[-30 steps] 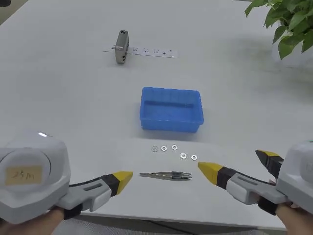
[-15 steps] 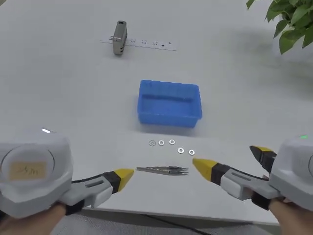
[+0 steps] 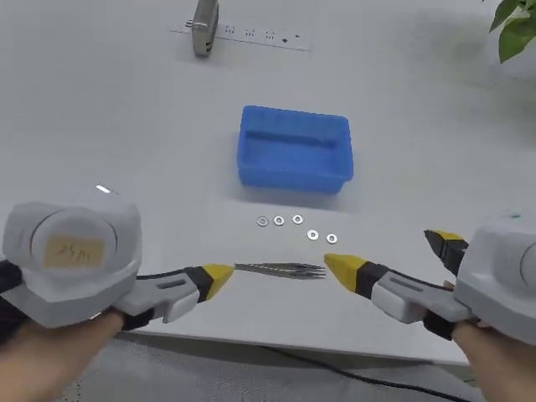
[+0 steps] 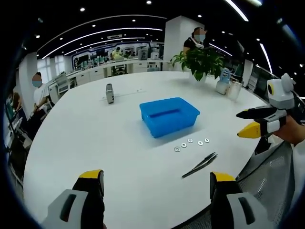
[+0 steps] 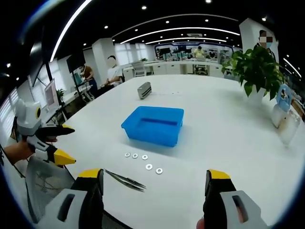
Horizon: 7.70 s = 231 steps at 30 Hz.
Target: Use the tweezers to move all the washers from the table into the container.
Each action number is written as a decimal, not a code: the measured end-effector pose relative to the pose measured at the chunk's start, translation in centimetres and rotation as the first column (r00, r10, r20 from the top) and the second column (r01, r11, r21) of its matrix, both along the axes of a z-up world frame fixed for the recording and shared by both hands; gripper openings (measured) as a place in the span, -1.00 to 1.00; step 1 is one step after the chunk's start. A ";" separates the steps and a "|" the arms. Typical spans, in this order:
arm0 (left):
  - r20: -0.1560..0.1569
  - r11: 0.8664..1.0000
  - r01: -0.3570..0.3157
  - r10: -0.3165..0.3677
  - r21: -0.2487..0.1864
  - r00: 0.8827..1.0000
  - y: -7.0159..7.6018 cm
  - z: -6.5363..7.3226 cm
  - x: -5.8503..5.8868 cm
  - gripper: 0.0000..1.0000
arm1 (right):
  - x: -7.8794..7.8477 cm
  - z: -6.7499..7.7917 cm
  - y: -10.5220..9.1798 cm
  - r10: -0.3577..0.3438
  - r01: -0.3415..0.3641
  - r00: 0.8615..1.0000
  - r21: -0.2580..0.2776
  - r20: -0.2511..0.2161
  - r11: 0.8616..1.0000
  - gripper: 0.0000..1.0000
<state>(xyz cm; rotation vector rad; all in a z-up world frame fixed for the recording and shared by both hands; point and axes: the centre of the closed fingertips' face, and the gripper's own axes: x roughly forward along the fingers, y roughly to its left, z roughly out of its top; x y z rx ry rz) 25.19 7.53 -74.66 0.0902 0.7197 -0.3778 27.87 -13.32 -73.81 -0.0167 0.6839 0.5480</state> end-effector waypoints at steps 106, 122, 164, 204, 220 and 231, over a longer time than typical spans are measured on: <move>-0.080 0.526 0.780 -0.810 0.339 0.581 -8.7 3.3 4.9 -1.00 | 3.3 -4.1 13.4 0.581 -0.578 0.810 -0.060 0.073 0.814 -0.87; -0.087 0.523 0.783 -0.811 0.338 0.579 -8.8 3.4 4.7 -1.00 | 3.2 -3.9 14.0 0.569 -0.570 0.819 -0.014 0.068 0.822 -0.86; -0.053 0.485 0.777 -0.834 0.402 0.549 -8.8 7.0 5.7 -1.00 | 3.9 0.0 14.1 0.607 -0.606 0.786 -0.053 0.113 0.794 -0.92; 0.026 0.526 0.708 -0.811 0.471 0.585 -7.8 7.5 11.1 -1.00 | 10.6 0.6 15.2 0.611 -0.597 0.769 -0.134 0.186 0.791 -0.92; 0.003 0.568 0.707 -0.780 0.422 0.625 -7.5 4.2 12.5 -1.00 | 11.8 -2.8 15.7 0.624 -0.607 0.771 -0.147 0.126 0.781 -0.91; -0.021 0.562 0.708 -0.777 0.427 0.629 -7.3 3.1 13.0 -1.00 | 11.8 -3.9 15.9 0.624 -0.609 0.777 -0.150 0.085 0.779 -0.91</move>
